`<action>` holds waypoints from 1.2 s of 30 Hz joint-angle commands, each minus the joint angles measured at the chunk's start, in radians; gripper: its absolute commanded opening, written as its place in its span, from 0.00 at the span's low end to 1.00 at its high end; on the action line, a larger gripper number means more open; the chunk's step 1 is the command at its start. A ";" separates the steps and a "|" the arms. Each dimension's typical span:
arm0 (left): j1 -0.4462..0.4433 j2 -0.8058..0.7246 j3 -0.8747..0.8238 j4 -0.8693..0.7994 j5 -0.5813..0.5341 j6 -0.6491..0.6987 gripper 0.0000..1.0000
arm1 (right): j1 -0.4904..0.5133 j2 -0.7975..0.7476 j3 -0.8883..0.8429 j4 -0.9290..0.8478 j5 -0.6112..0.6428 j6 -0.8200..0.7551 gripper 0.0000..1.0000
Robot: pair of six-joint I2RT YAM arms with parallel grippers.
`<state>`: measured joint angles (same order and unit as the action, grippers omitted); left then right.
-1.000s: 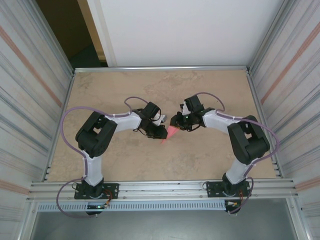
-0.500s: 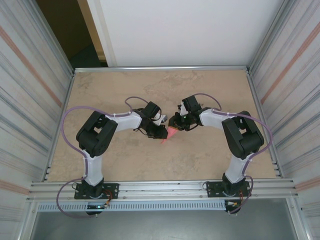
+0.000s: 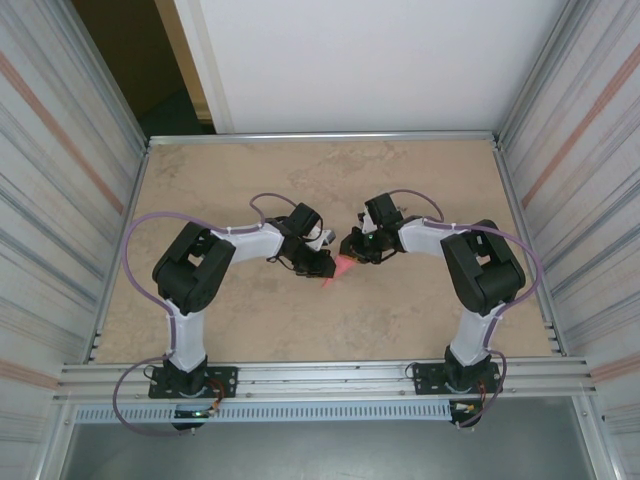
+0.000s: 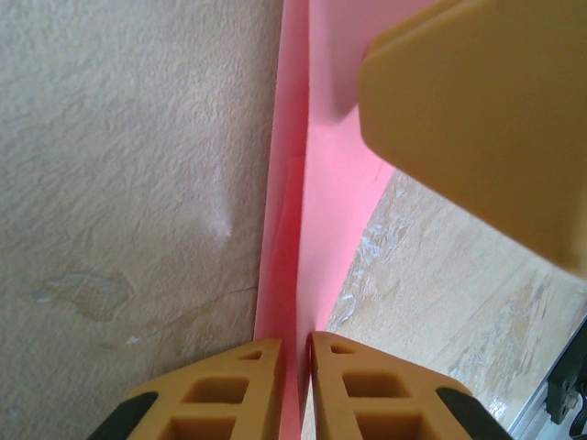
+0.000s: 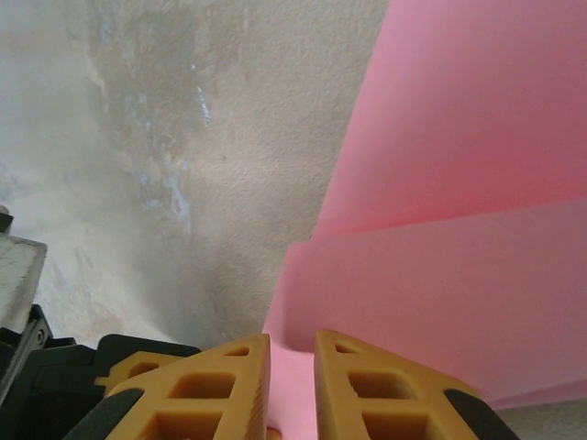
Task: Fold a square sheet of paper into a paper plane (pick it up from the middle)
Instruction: Fold the wing for the fifth time at the center of the table.
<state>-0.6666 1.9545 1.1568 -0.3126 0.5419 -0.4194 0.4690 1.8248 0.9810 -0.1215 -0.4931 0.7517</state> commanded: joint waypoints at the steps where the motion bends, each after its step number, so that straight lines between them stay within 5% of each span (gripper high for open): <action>1: 0.002 0.054 -0.015 -0.075 -0.034 0.008 0.18 | -0.008 0.017 -0.020 -0.004 0.017 0.016 0.19; 24: 0.005 0.032 -0.005 -0.084 -0.017 0.006 0.20 | -0.012 0.049 -0.025 -0.010 0.031 0.009 0.19; 36: 0.018 -0.142 -0.003 -0.106 -0.076 -0.004 0.31 | -0.013 0.060 -0.001 -0.043 0.025 0.006 0.20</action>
<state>-0.6601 1.8824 1.1557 -0.3813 0.5056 -0.4217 0.4622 1.8492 0.9688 -0.1104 -0.4961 0.7513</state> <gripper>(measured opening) 0.306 0.196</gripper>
